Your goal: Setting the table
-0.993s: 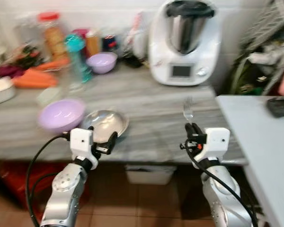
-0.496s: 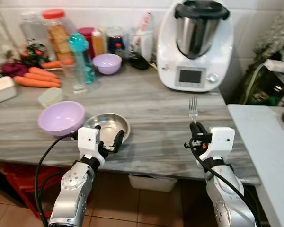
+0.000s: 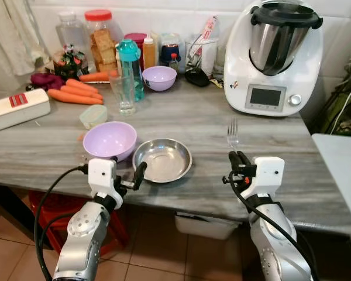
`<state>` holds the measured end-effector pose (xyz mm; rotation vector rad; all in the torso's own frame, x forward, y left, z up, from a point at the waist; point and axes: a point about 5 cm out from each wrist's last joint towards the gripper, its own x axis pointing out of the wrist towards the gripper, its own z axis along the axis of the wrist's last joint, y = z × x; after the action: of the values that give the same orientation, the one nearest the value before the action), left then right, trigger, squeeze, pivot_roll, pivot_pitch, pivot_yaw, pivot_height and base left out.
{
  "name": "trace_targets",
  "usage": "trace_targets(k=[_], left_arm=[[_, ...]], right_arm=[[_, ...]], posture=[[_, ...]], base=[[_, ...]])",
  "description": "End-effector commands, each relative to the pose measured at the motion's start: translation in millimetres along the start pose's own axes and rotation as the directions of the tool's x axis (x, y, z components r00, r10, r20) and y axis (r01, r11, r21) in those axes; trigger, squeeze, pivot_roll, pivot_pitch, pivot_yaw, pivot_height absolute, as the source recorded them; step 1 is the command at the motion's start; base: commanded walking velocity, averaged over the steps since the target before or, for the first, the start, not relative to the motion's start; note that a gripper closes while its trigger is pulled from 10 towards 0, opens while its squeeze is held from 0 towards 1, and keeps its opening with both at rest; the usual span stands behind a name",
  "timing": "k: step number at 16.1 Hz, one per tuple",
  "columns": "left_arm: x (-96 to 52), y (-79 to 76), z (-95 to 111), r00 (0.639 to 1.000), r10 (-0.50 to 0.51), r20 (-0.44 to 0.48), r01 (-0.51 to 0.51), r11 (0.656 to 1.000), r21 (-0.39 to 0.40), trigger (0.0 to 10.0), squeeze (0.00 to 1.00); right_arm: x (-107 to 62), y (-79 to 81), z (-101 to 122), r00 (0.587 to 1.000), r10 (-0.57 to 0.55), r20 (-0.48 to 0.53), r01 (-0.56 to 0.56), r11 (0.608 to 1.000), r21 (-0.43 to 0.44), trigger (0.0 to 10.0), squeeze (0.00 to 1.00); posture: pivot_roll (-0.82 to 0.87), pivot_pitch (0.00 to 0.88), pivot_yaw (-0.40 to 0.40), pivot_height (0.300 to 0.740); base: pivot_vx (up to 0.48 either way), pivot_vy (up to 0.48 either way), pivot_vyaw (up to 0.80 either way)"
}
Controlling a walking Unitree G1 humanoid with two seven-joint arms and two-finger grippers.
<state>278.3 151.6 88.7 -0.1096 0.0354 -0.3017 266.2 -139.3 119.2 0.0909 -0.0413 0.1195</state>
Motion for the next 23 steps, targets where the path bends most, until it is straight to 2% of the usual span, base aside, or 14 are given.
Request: trace_targets(k=[1,3,9,10,16,19,23], left_arm=[[1.2,-5.9,0,1.000,-0.028,0.000,0.028,1.000,0.000,10.0,0.00],[0.6,-5.6,0,1.000,-0.027,0.000,0.027,1.000,0.000,10.0,0.00],[-5.8,-7.4,0,0.998,-0.056,-0.002,0.056,0.998,0.018,10.0,0.00],[-11.4,-6.9,0,0.997,-0.075,-0.011,0.076,0.997,0.025,10.0,0.00],[-20.3,-9.3,1,0.996,-0.091,-0.015,0.091,0.995,0.027,10.0,0.00],[-27.5,-5.8,-1,0.996,-0.080,-0.033,0.081,0.996,0.031,10.0,0.00],[-36.7,2.3,8,0.997,-0.069,-0.022,0.070,0.996,0.055,10.0,0.00]], right_arm=[[-1.8,-6.9,1,1.000,-0.024,0.007,0.024,1.000,-0.010,10.0,0.00],[-2.5,-6.6,0,1.000,-0.027,0.007,0.027,1.000,-0.009,10.0,0.00],[-3.0,-9.5,-1,0.998,-0.068,0.007,0.068,0.998,-0.001,10.0,0.00],[-3.9,-10.6,-3,0.997,-0.076,-0.002,0.076,0.997,-0.003,10.0,0.00],[-4.6,-8.3,-4,0.997,-0.076,-0.005,0.076,0.997,0.006,10.0,0.00],[1.7,-7.9,-1,0.998,-0.065,-0.002,0.065,0.998,0.013,10.0,0.00],[12.6,-15.5,-1,0.995,-0.091,-0.026,0.092,0.996,0.013,10.0,0.00]], posture=[[0.01,0.000,0.013,0.740],[0.01,0.000,0.014,0.740],[0.02,0.000,0.010,0.740],[0.02,0.000,0.008,0.740],[0.04,0.000,0.010,0.740],[0.04,0.000,0.009,0.740],[0.06,0.000,0.002,0.740]], base=[[0.000,0.371,0.00],[0.000,0.321,0.00],[0.000,0.000,0.00],[0.000,0.000,-0.55],[0.000,0.000,-0.67],[0.000,0.000,0.00],[0.000,0.000,0.00]])
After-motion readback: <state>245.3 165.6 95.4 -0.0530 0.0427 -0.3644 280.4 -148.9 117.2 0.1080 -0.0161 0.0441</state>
